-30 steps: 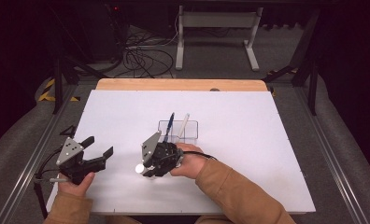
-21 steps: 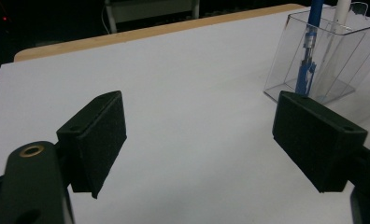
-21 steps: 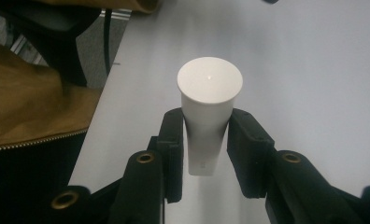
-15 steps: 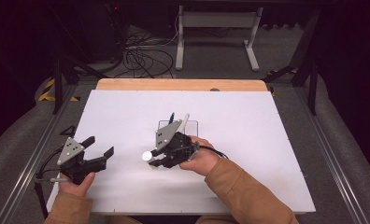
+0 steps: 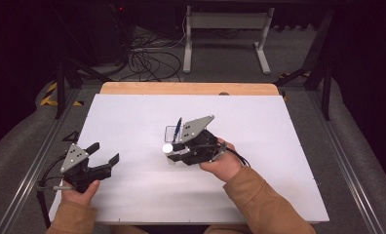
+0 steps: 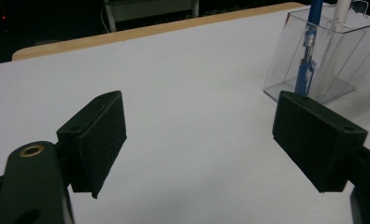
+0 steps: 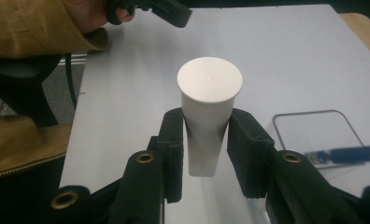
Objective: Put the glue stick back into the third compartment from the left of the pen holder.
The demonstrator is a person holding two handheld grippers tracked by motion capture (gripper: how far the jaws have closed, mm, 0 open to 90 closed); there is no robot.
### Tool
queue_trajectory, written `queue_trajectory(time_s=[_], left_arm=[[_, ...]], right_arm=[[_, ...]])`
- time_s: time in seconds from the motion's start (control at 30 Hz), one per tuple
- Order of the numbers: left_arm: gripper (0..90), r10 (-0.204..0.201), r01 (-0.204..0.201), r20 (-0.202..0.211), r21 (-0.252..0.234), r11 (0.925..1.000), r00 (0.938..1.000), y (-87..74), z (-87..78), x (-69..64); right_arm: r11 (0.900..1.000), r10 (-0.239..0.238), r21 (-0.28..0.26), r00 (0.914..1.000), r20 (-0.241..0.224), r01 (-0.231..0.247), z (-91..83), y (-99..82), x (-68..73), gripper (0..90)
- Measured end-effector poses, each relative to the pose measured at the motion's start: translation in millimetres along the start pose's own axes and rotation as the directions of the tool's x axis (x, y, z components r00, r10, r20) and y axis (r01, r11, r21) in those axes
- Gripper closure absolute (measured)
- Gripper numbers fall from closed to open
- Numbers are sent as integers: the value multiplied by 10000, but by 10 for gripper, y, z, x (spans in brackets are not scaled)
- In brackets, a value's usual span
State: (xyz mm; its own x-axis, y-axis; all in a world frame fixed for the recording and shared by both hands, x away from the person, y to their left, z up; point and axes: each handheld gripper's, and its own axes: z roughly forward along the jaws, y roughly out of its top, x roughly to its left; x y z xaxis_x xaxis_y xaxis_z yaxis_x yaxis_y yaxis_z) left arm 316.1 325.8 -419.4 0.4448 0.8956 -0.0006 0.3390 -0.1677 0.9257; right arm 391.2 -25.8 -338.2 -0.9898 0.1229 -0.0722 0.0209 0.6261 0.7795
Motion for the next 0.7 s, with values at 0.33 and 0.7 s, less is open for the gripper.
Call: queue_trajectory(time_s=[0.33, 0.7], left_arm=[[184, 3, -3, 14, 54, 10000, 10000, -4, 8, -6], [184, 72, -72, -6, 72, 9999, 10000, -7, 17, -16]], right_arm=[[9943, 851, -736, 9908, 1056, -775, -282, -118, -46, 678], [9821, 1571, -1332, 9700, 1855, -1335, -463, -198, -86, 678]])
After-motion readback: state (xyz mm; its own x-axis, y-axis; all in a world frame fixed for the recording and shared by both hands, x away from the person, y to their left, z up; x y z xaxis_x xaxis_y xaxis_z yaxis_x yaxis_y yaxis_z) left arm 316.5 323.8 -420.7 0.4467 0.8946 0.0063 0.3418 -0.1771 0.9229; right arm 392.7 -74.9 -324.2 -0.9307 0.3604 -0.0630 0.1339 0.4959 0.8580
